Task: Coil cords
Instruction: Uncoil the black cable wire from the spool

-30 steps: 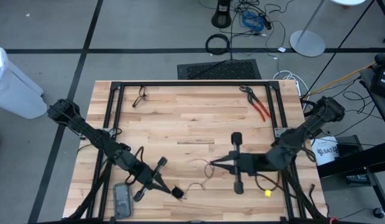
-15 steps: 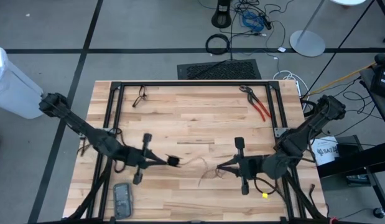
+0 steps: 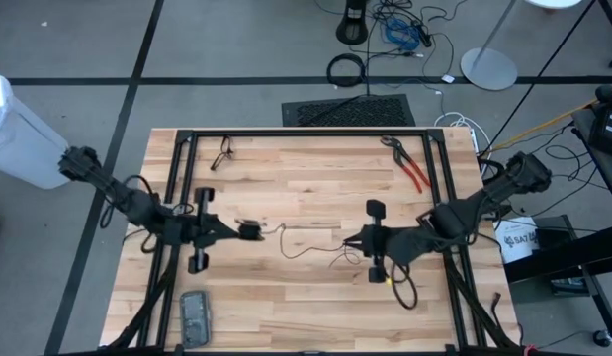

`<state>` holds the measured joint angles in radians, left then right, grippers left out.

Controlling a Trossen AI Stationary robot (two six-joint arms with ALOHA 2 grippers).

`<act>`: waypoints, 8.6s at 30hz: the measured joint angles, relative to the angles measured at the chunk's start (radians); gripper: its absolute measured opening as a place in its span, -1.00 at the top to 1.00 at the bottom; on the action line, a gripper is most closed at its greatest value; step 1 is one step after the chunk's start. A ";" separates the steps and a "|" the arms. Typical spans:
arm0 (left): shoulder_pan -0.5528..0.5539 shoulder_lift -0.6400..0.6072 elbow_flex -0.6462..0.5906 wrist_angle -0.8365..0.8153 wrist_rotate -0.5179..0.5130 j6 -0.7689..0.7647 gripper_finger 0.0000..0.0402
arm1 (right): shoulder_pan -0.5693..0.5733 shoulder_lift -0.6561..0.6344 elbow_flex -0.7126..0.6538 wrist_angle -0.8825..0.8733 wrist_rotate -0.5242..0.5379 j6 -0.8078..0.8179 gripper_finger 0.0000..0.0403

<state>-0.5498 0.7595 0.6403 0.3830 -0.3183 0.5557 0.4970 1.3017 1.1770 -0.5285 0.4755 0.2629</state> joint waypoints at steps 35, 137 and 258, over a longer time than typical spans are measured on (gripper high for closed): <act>0.050 0.152 0.000 -0.078 0.158 -0.319 1.00 | -0.240 0.495 -0.001 0.928 -0.290 -0.382 0.24; 0.011 0.350 0.000 -0.080 0.138 -0.443 1.00 | -0.062 0.242 0.000 0.552 -0.315 -0.257 1.00; 0.014 0.209 0.000 0.091 0.308 -0.204 1.00 | -0.284 0.687 0.112 1.427 -0.572 -0.351 0.59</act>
<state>-0.5362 0.9688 0.6407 0.4744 -0.0103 0.3515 0.2134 1.9888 1.2892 0.8984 -0.0961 -0.0878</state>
